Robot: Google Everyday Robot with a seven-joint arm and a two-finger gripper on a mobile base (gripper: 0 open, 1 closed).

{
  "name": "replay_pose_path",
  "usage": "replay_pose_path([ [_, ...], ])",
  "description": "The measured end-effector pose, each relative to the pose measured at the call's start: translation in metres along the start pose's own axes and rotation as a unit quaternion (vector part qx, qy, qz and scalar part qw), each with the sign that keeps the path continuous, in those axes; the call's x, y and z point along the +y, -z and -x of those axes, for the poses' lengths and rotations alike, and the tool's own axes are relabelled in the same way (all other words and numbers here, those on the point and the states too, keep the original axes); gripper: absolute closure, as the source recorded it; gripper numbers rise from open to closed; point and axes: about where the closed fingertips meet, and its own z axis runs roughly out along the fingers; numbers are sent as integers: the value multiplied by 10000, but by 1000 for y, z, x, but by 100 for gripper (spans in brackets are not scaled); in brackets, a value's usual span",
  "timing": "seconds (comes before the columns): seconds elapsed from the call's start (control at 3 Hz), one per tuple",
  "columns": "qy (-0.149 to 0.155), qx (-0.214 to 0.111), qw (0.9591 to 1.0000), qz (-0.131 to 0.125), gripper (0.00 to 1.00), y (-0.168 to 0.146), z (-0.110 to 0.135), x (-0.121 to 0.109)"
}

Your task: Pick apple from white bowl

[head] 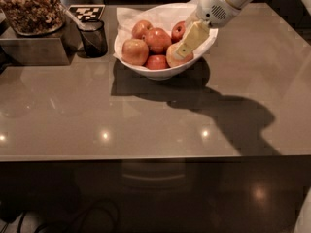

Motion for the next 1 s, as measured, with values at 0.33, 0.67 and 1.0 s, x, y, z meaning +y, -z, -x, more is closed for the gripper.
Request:
replay_pose_path([
  [0.33,-98,7,9999,-25,23,-2,-5,-6],
  [0.67,-195,0,9998,-34,21,-6,-11,-9],
  [1.0,-299,-27,9995,-42,18,-11,-15,-10],
])
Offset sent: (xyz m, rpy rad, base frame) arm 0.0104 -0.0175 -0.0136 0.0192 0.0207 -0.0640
